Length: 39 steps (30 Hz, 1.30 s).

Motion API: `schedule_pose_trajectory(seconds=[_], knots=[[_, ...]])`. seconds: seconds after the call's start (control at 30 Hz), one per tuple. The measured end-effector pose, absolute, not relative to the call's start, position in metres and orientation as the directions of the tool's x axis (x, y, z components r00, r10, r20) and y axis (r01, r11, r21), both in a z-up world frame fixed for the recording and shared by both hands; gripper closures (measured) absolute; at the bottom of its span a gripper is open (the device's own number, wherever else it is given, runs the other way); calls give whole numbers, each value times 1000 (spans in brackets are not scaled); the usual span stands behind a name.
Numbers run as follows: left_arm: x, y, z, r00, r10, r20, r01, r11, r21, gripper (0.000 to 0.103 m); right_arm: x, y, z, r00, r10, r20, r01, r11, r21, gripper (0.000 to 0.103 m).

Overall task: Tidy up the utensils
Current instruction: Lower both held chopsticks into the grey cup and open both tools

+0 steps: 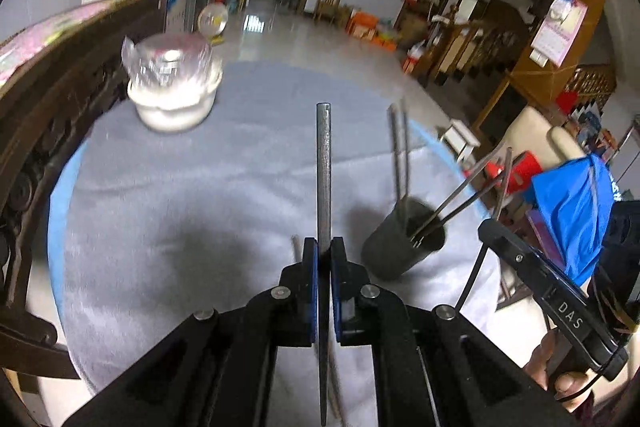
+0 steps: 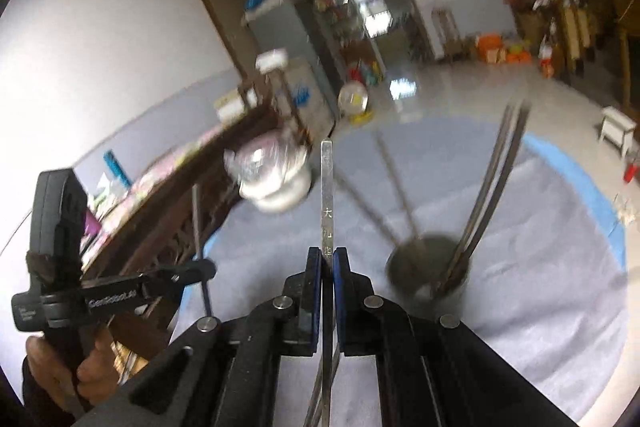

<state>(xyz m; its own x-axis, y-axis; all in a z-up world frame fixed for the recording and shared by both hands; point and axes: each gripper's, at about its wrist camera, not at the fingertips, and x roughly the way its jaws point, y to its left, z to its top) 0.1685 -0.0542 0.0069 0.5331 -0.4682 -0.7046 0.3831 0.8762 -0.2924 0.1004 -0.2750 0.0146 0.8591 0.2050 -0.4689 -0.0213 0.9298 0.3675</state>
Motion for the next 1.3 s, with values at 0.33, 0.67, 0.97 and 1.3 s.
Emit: schedule_pose_trajectory(seconds=[0.33,0.67,0.97,1.3], knots=[[172,-90,54,682,-518,-516,414,855,-311,97,89,-307,54,977,15,-210,50,952,302,97],[202,-145,58,760,-521,-389,436,852,-291,97,119,-309,67,991,-111,-80,125,970,207,97],[221,-175,34,771,-511,-380,418,856,-303,97,141,-316,47,984,-136,-112,158,963,218,97],[214,-194,4,748,-490,-447,420,872,-252,97,131,-320,16,973,-123,-195,168,959,230,97]])
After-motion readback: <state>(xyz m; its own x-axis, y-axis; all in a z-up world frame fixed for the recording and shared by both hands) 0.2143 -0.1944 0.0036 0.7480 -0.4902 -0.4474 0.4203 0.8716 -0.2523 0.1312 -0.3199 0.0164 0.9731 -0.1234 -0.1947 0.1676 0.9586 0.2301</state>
